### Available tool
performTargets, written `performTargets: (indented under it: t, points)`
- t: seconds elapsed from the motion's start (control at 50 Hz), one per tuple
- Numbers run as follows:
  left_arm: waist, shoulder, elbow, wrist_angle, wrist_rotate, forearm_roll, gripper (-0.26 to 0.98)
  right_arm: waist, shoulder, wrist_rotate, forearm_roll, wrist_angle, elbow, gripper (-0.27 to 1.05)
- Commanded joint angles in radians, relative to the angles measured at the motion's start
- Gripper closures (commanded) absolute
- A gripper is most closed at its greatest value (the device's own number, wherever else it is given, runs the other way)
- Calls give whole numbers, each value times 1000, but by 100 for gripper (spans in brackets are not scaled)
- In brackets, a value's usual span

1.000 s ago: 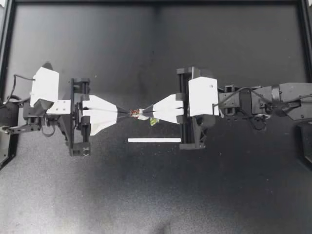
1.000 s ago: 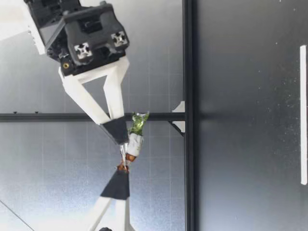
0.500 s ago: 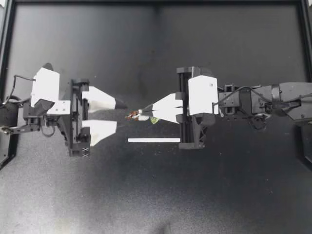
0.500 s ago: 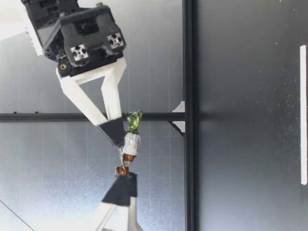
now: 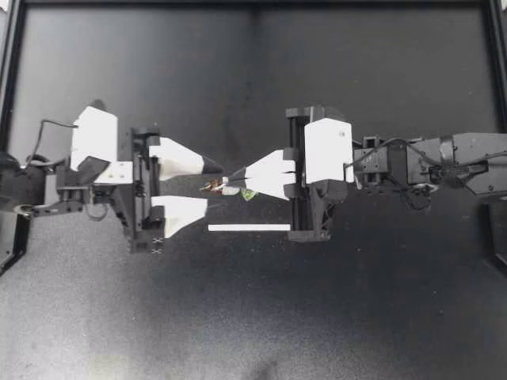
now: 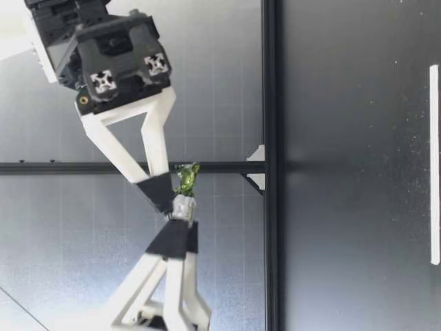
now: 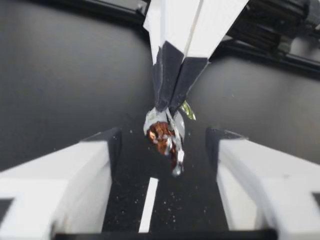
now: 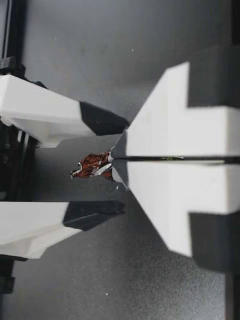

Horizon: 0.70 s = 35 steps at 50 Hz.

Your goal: Pick up the candy and unwrap it.

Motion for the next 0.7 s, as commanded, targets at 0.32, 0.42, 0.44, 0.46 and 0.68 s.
performTargets:
  t: [0.32, 0.42, 0.44, 0.46, 0.68]
  points:
    - [58, 48, -12, -29, 12, -54, 17, 49, -52, 55, 5, 0, -9, 96]
    - [60, 71, -17, -26, 12, -58, 17, 48, -69, 60, 3, 0, -3, 96]
    - [60, 74, -18, -25, 12, -58, 17, 46, -72, 60, 3, 0, -3, 96]
    - [60, 77, -20, -25, 12, -60, 17, 44, -74, 60, 3, 0, -2, 96]
    - [55, 64, -9, -11, 23, -46, 17, 2, -74, 64, 5, 0, 25, 96]
